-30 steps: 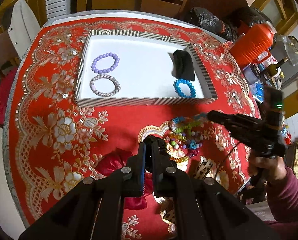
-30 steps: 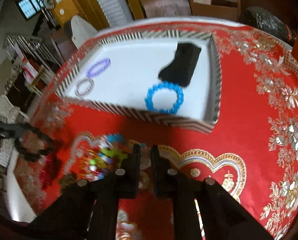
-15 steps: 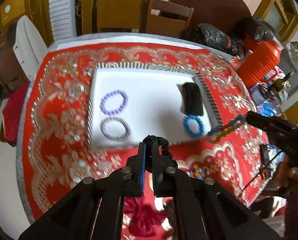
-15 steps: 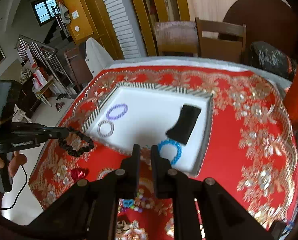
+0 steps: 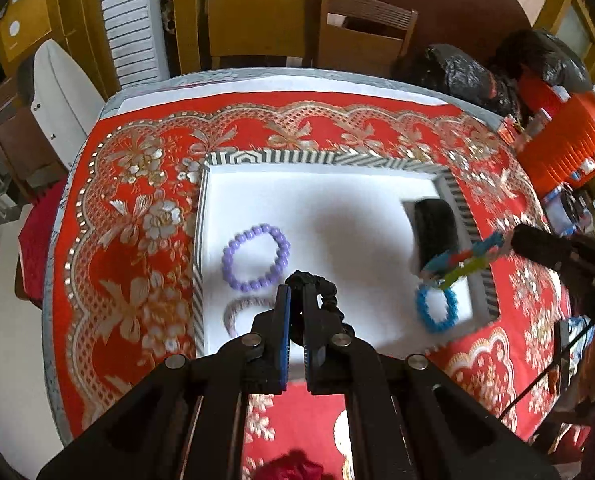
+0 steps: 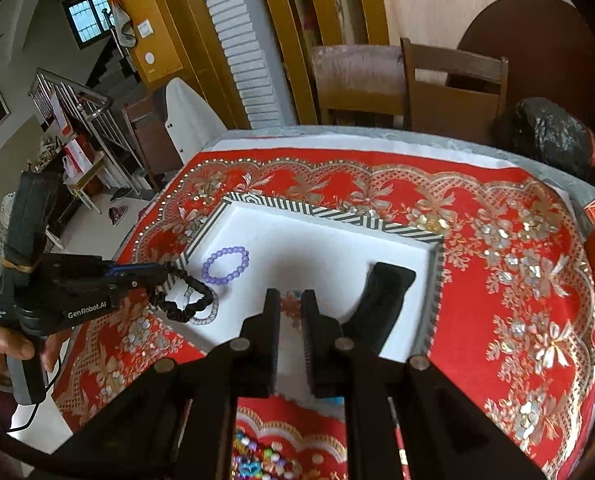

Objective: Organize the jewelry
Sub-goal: 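Carry the black strand with the left tool while the right carries the colorful bracelet toward the tray, then lower the black strand into the tray with the left tool while the right lowers the colorful bracelet, opening both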

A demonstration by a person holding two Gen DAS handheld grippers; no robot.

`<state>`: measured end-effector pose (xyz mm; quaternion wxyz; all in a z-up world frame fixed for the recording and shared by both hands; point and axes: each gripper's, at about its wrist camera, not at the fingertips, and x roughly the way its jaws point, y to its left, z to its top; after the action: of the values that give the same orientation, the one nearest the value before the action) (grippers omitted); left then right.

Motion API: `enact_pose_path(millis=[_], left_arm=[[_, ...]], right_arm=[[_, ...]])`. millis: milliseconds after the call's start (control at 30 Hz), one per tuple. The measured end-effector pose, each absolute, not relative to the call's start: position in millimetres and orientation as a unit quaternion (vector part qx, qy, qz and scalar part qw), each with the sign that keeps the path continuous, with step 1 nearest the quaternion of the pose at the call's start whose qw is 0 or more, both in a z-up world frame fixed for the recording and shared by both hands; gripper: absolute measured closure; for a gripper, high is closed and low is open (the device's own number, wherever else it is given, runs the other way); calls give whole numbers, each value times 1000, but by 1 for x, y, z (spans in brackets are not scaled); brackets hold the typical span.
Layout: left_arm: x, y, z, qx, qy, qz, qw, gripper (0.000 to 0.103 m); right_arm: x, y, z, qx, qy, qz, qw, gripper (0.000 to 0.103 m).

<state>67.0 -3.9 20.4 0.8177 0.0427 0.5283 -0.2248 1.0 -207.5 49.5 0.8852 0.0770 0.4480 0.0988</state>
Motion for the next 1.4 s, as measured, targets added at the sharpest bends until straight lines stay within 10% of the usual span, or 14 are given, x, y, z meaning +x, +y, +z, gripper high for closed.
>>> enact_pose_path(millis=[1000,1100,1400], left_arm=[[189,-3,-71,-11,583,-142,800,103],[186,-5,-70,-13,583,-147,799,96],[169,-23,-53,21,562,-144,814,73]], right_arm=[[132,-265,-57,88,509,15,856,91],[129,-266,-58,93,510,10,855,72],[104,-260,-45,103,498,19,861,67]])
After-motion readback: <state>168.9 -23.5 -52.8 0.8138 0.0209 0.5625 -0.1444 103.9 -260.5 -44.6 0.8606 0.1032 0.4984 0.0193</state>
